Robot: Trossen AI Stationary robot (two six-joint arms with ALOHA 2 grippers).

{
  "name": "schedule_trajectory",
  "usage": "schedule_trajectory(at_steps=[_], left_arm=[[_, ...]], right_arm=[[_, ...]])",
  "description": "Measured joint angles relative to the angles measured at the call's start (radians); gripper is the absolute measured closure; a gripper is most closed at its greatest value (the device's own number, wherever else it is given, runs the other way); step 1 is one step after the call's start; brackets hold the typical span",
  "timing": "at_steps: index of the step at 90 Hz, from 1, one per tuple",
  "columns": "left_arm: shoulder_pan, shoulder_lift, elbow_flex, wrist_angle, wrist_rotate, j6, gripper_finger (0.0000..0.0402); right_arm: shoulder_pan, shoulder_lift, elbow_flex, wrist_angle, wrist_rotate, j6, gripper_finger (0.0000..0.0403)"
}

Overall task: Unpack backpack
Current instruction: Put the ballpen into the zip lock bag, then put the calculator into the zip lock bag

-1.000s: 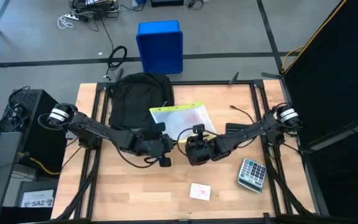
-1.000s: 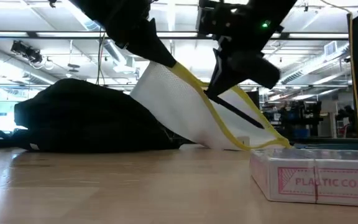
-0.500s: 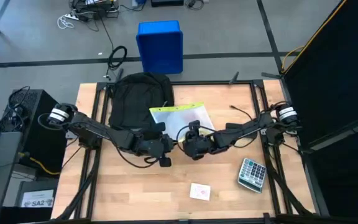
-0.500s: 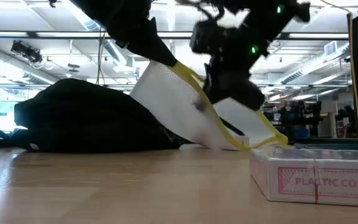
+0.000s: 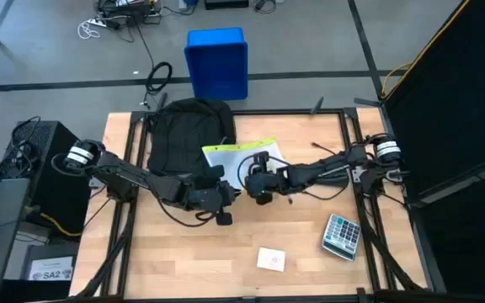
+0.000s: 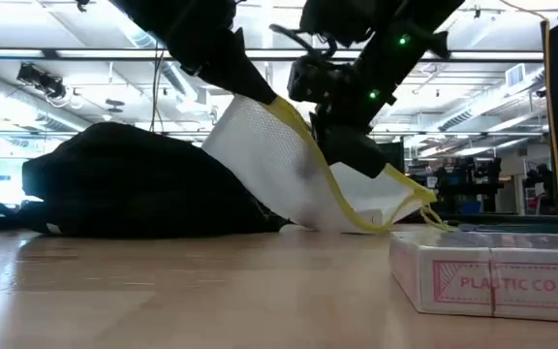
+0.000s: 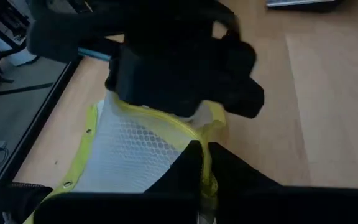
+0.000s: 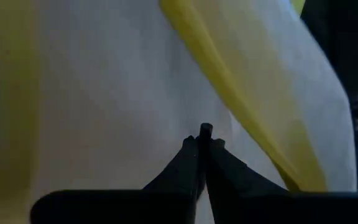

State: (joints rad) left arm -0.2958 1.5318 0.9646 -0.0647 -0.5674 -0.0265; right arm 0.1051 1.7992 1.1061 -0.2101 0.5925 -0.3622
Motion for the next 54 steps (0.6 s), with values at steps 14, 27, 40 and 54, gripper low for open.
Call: schedule_trajectory(at_steps=[14,27,40,54], left_arm=[[0.0,0.0,0.0,-0.005,0.001,0.0,0.0402],[-0.001,0.0,0.0,-0.013,0.005,0.0,0.0402],[-0.001,0.0,0.0,-0.016,0.007,0.0,0.0402],[-0.001,0.0,0.0,-0.017,0.008,0.0,0.0402]], right_arm=[[0.0,0.0,0.0,-0.03,-0.005,0.002,0.0347],[0.048,0.0,0.005,-0.043,0.011,0.007,0.0262],[0.131,-0.001,0.048,-0.078,0.061,0.065,0.0185],[0.242,-0.002,0.116,-0.269,0.067,0.262,0.0137]])
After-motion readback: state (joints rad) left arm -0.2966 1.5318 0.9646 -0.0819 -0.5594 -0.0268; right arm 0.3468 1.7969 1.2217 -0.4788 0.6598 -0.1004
